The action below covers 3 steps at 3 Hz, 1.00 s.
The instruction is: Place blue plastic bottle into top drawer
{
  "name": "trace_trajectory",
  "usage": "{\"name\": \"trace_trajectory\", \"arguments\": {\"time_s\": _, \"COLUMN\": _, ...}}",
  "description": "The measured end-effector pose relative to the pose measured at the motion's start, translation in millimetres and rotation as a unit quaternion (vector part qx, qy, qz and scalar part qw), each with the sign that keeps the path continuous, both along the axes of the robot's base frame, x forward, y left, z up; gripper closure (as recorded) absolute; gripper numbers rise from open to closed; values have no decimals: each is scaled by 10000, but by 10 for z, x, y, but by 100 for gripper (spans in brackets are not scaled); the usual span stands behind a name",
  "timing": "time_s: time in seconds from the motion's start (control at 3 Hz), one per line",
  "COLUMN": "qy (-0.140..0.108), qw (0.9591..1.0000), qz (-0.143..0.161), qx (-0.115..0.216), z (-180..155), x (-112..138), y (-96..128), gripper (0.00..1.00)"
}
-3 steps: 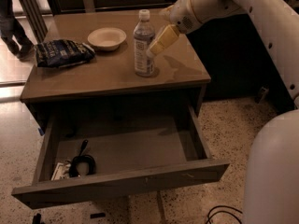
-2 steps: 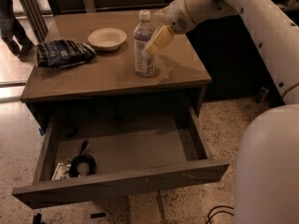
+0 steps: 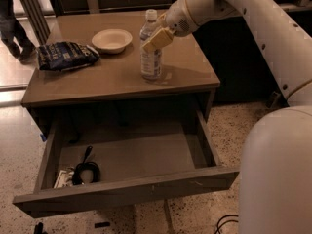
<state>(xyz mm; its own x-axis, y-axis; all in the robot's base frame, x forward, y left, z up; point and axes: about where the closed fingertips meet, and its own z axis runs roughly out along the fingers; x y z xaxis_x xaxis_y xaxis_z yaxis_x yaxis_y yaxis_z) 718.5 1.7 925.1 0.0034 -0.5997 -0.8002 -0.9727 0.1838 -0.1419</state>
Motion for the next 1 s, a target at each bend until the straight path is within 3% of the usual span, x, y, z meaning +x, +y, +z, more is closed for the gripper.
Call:
{"name": "trace_trajectory", "arguments": {"time_s": 0.67, "qy": 0, "qw": 10000, "qz": 5, "qx": 1, "z": 0, "x": -4, "y": 5, "gripper": 89}}
{"name": "trace_trajectory", "arguments": {"time_s": 1.0, "qy": -77, "qw": 9999, "qz": 42, "qx": 65, "z": 148, "x": -204, "y": -6, "gripper": 100}}
